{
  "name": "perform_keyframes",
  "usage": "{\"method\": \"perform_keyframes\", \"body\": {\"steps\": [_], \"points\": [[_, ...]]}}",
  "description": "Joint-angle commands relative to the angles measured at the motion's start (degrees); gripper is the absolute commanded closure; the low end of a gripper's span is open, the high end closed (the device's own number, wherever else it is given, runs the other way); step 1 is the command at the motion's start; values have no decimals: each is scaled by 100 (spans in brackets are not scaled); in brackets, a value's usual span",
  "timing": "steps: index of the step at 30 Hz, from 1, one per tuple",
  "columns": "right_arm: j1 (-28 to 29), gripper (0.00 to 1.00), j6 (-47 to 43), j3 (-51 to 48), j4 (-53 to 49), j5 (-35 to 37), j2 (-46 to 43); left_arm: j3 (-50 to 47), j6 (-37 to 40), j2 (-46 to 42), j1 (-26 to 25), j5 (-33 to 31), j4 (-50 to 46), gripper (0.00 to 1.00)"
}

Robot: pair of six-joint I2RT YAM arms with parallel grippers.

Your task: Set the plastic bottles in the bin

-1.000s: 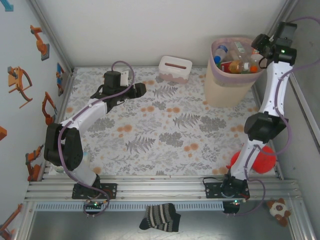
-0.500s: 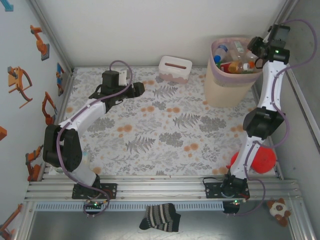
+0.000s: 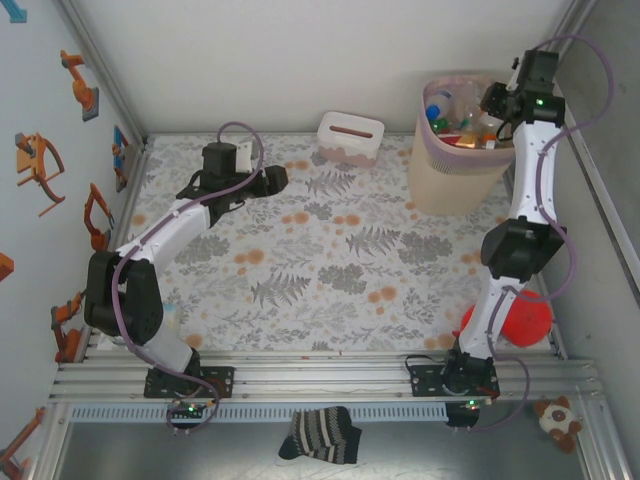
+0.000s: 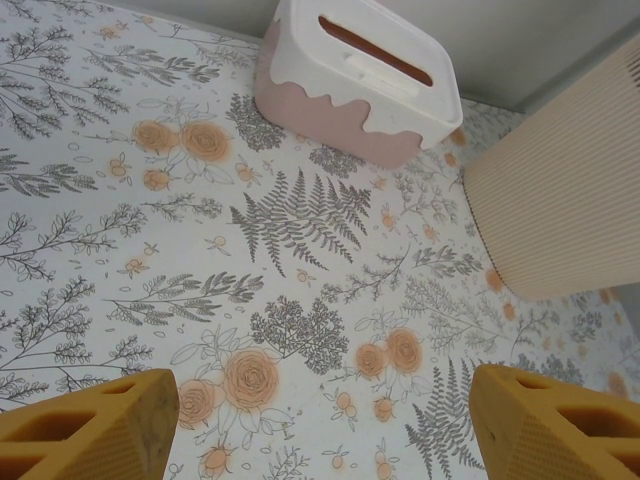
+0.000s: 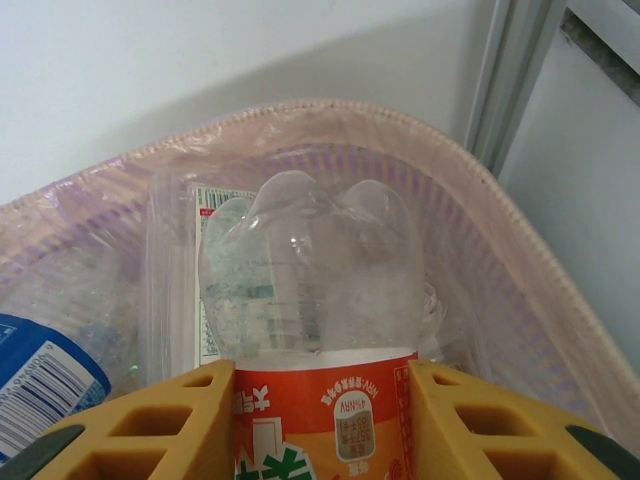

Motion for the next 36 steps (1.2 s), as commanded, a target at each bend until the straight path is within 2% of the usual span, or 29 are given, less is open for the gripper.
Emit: {"method": "perform_keyframes", "body": {"steps": [1,8,15,21,22,24,25,29,32,36], "points": [[38,55,-121,111,-904,231,-28,-72,-64,-232,27,63,-11,24],[140,30,-115,569,-909,429,-361,-88,48,-395,34,-117,-142,24],[148,27,-159,-167,-667,578,-1302,-193,321,-634,204,-497,-465,22],[345,27,-301,-2564,207,505,-2897,-426,821,-938,385,-1454,-903,17],[392,27,-342,-3055,384,495,-3207,-488,908,-1006,418,-1708,-972,14],[483,27,-442,-3957,726,526,-3778,-639,1030,-1145,506,-2046,-1030,0],[520,27,-465,-4368,889,560,-4033,-709,1074,-1206,539,-2204,-1046,4],[608,23,-654,-6157,1642,528,-5089,-1090,1307,-1484,631,-2998,-973,4],[649,1,-761,-7263,2120,407,-5666,-1476,1489,-1668,675,-3621,-715,4],[729,1,-883,-8808,3291,382,-6134,-2183,1836,-1932,684,-4168,70,4]]}}
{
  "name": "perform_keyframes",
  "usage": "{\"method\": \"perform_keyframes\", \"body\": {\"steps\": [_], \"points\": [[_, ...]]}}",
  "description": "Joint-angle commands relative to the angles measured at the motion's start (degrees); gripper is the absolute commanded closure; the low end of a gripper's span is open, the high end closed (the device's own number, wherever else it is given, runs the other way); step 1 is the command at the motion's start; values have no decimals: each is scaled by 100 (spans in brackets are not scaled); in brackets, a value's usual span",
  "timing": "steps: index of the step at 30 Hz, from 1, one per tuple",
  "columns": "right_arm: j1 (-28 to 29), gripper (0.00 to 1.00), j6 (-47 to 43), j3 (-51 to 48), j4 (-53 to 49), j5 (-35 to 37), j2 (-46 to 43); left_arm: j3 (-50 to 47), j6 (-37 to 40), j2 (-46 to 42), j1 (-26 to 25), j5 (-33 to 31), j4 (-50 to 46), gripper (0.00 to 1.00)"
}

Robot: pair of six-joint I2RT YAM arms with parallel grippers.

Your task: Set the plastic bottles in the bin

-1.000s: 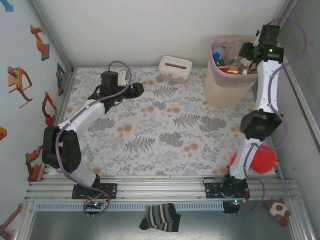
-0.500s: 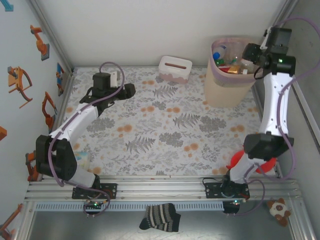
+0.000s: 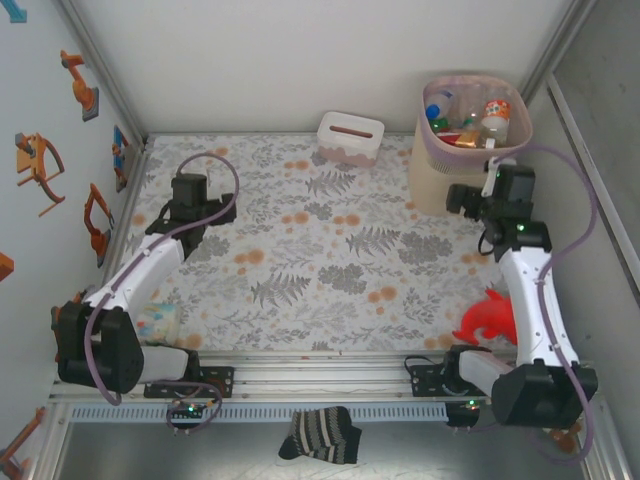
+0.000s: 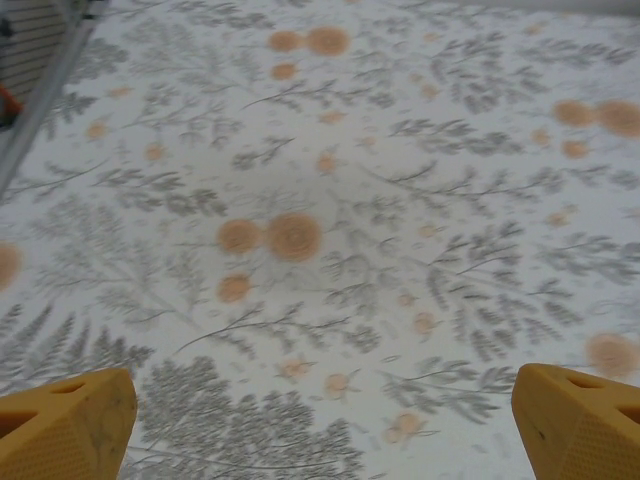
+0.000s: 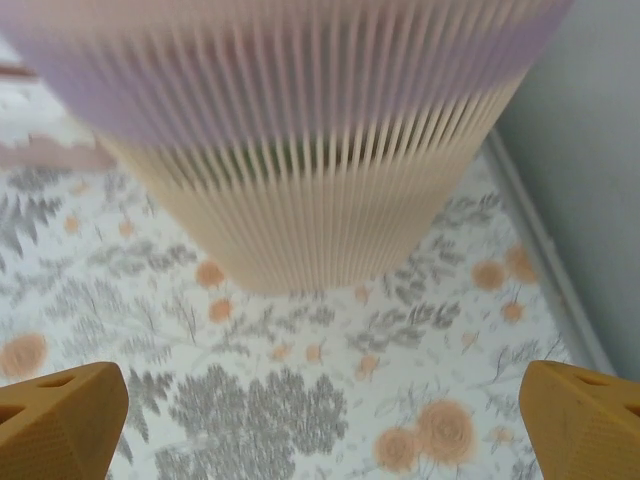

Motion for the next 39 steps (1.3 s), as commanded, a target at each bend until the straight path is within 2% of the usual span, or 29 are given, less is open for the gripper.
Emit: {"method": "perform_keyframes", "body": {"steps": [1,4,7,11,13,16,22,24,25,29,32,37,39], "points": [[70,1,-222,-1019,1530,-1,-234,-533,627,-241,35,-748,868,4],[70,1,-298,-1934,2832,193,8,-1027,923,-191,56,-1040,1649,4],[70,1,-318,-2574,4246,311,473,-1381,1181,18,110,-1037,2399,4],[70,1,-289,-3015,5918,282,1275,-1936,1270,305,337,-587,3717,4],[67,2,-102,-2810,5919,201,1531,-2108,1285,503,445,-411,4232,4],[70,2,-134,-2806,6583,-156,1790,-2148,1102,710,632,-185,4319,4],[70,3,-48,-2657,7362,-469,2647,-3005,814,1228,1044,567,6150,4],[70,3,2,-2686,7725,-512,3042,-2930,819,1373,1116,761,6196,4],[70,4,36,-2712,7947,-579,3208,-2815,835,1345,1125,839,5915,4],[71,4,-120,-2642,7787,-604,3179,-2742,818,1346,1195,996,5737,4],[70,4,-114,-2680,7494,-634,2662,-2727,796,1358,1222,1068,5730,4],[70,3,-470,-2411,5461,-418,1493,-2711,796,1351,1231,1078,5703,4],[70,3,-577,-2642,5284,-364,1197,-2712,796,1354,1235,1079,5706,4]]}}
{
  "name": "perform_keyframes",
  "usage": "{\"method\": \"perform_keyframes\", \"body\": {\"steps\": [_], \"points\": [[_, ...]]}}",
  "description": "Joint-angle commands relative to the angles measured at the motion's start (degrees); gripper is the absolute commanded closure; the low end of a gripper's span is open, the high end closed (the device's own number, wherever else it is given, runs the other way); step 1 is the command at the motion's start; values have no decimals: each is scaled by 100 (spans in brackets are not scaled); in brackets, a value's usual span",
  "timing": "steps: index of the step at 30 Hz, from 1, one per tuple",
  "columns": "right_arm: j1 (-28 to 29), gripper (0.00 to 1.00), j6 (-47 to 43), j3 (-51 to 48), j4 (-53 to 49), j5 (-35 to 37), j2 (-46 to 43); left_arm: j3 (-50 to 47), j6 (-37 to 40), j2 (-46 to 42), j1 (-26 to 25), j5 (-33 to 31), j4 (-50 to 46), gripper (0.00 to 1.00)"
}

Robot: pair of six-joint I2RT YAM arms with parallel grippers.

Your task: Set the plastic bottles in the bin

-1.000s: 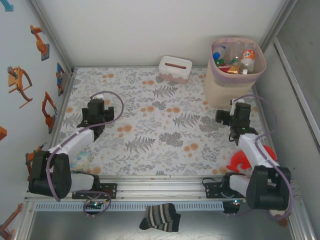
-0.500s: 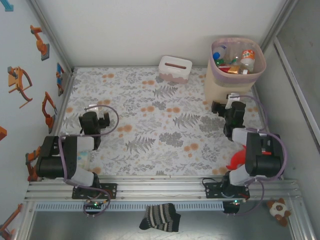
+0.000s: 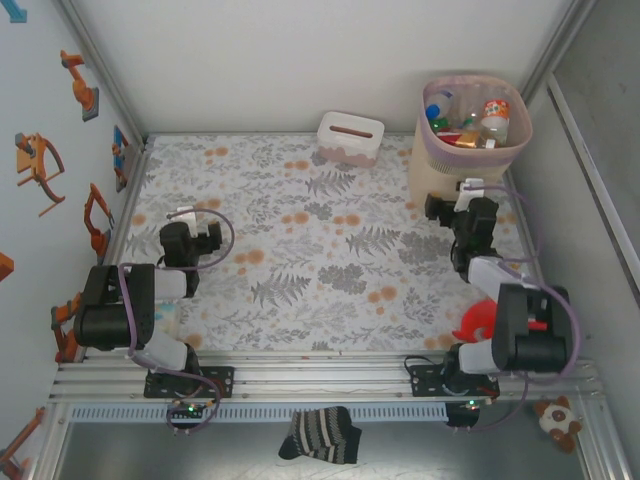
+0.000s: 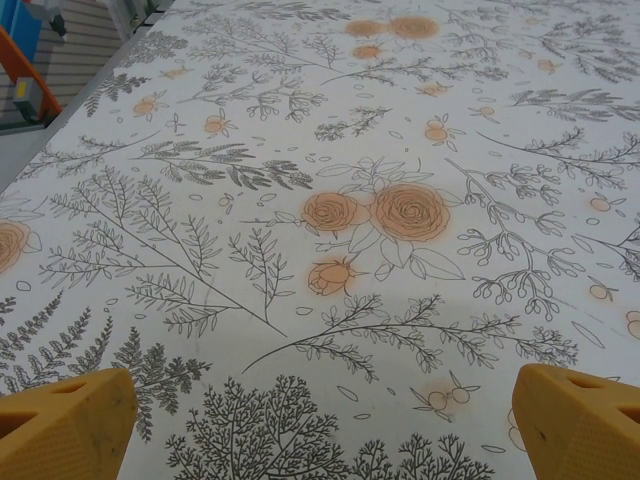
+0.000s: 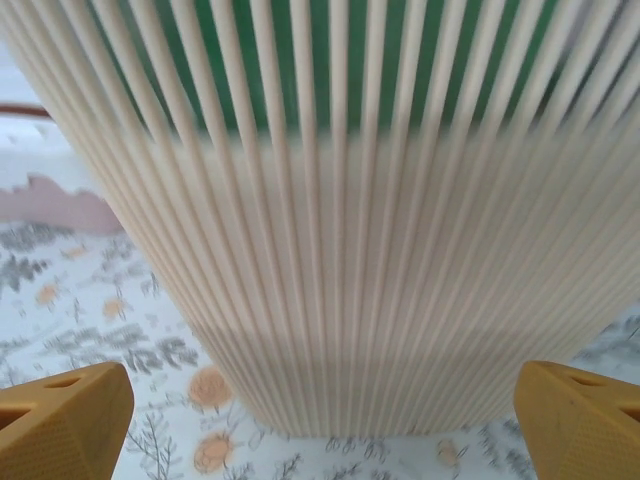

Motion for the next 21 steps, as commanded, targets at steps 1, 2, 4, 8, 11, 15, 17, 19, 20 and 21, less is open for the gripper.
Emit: {"method": "perform_keyframes", "body": {"steps": [1,2,4,8,11,15,17,19,20,21], "points": [[28,3,-283,-266,-679,228,-423,105,-73,-23,48,134,97,4],[28,3,-291,-429,-490,299,-432,104,-74,-22,50,130,115,4],[12,3,-73,-532,-342,418,-319,101,-76,-26,45,131,108,4],[19,4,-88,-914,878,63,540,103,-77,-31,50,136,113,4],[26,5,-57,-1074,1482,148,928,97,-76,-30,48,136,121,4],[50,5,50,-1091,1639,506,1076,98,-71,-31,49,136,119,4],[54,9,91,-1060,1575,615,1075,97,-65,-31,47,129,122,4],[55,1,97,-1052,1568,631,1079,98,-75,-24,52,129,124,4],[55,1,99,-1052,1566,638,1079,97,-69,-22,46,129,125,4],[55,1,98,-1052,1566,632,1079,99,-65,-22,47,129,109,4]]}}
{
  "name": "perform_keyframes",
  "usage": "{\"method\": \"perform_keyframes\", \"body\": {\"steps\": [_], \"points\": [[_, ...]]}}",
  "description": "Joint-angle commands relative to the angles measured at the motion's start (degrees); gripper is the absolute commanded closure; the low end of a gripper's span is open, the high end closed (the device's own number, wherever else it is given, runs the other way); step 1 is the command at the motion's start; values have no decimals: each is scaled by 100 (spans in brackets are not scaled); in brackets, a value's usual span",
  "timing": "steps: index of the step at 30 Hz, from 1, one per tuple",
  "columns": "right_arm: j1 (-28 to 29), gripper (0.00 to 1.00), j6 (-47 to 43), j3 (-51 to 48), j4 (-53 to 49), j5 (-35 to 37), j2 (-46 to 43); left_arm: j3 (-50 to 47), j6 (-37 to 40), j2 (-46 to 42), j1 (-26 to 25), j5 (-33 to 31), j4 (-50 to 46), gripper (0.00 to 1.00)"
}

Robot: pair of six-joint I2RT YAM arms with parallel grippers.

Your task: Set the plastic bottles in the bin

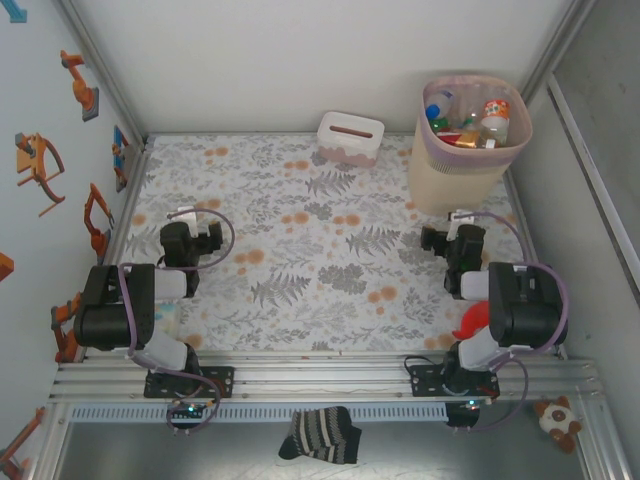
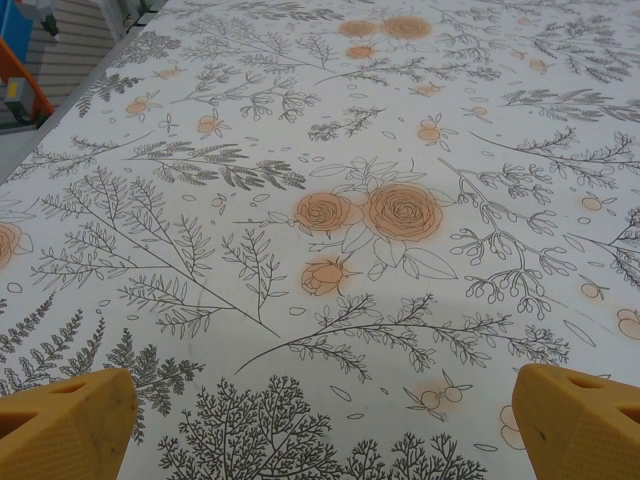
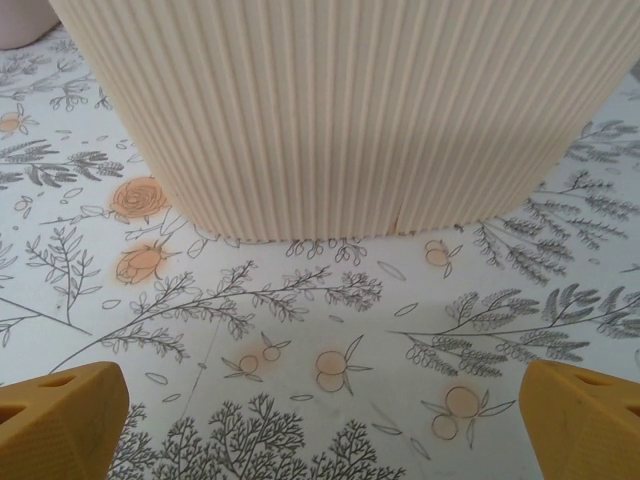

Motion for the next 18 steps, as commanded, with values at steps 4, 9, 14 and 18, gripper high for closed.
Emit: {"method": "perform_keyframes", "body": {"steps": [4,9,14,18], "points": [[44,1,80,144,269,208,-46,92,-74,-30,50,68,127,4],[44,1,75,144,269,208,-48,88,-76,-38,50,76,130,4],[48,1,63,144,278,208,-39,88,-75,-34,46,77,133,4],[44,1,70,153,269,209,-37,93,-74,-37,50,75,124,4]]}}
